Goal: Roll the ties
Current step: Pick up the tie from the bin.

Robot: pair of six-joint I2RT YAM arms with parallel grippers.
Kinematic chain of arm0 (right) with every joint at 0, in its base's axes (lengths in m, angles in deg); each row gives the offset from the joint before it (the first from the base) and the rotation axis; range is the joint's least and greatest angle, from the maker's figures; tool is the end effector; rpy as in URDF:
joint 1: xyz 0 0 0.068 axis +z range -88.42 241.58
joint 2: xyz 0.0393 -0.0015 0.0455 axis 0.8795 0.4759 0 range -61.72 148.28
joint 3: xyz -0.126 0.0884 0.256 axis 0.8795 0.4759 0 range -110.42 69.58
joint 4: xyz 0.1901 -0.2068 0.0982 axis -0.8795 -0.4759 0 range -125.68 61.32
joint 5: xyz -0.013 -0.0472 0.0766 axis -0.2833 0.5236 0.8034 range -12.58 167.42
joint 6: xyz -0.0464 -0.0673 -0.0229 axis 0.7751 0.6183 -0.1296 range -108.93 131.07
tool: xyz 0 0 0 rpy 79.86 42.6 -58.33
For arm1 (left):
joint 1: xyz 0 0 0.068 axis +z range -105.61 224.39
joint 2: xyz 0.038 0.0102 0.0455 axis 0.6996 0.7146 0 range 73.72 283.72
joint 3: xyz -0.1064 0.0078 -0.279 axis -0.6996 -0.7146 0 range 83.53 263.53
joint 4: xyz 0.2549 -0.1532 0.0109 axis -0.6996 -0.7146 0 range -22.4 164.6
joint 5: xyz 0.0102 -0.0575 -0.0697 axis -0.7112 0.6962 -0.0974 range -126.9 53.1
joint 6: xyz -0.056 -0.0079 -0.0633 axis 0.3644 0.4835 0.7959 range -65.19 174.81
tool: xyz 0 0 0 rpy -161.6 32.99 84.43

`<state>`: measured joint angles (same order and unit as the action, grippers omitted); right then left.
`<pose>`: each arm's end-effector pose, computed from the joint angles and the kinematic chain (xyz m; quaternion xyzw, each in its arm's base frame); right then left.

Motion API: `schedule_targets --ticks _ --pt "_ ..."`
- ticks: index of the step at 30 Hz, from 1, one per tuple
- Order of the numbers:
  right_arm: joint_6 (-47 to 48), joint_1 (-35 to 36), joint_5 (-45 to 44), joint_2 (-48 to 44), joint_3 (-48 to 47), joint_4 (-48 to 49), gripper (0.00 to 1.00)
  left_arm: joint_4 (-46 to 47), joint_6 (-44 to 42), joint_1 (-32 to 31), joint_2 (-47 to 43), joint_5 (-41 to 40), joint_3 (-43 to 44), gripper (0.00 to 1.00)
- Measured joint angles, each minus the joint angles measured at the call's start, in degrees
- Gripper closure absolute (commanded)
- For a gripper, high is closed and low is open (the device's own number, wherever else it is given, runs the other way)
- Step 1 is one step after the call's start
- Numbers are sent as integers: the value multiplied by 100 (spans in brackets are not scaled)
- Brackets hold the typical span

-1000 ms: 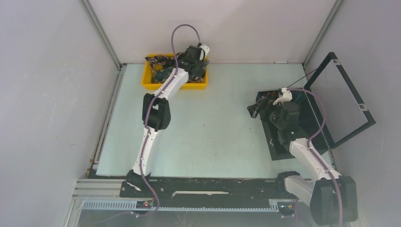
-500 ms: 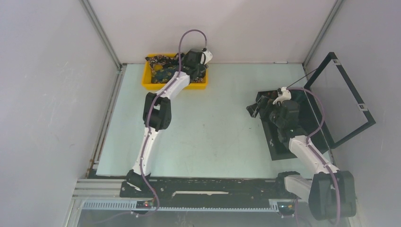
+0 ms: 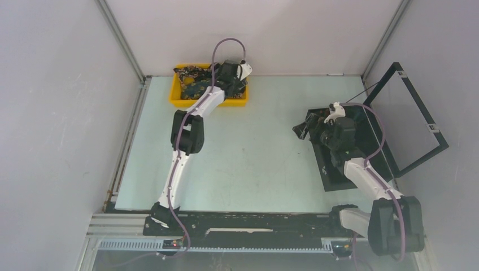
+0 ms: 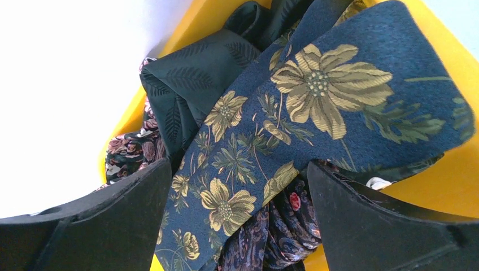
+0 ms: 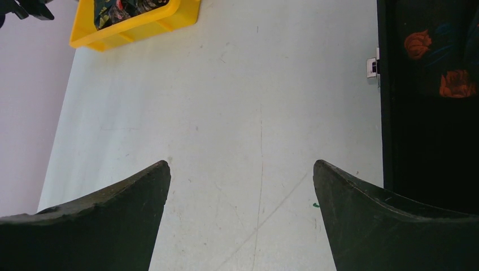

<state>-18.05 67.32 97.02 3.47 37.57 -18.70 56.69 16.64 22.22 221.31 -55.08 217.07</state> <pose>0.2966 0.0549 0.2158 0.0750 0.8246 0.2980 0.4750 0.6363 -0.2343 0.1821 0.3677 0.7850 0.2035 0.4552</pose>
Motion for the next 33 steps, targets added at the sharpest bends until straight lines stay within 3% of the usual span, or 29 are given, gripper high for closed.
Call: schedule_targets --ticks 8,11,24,33 --pt "-2 -9 79 149 -46 2 0 -157 -317 166 66 238 0 0" --pt "-2 -22 107 223 -83 2 0 -249 -468 236 70 343 0 5" --pt "-2 -26 188 400 -225 2 0 -94 -850 350 212 492 0 98" --pt "-2 -37 210 415 -238 -2 0 369 -817 343 63 439 -337 100"
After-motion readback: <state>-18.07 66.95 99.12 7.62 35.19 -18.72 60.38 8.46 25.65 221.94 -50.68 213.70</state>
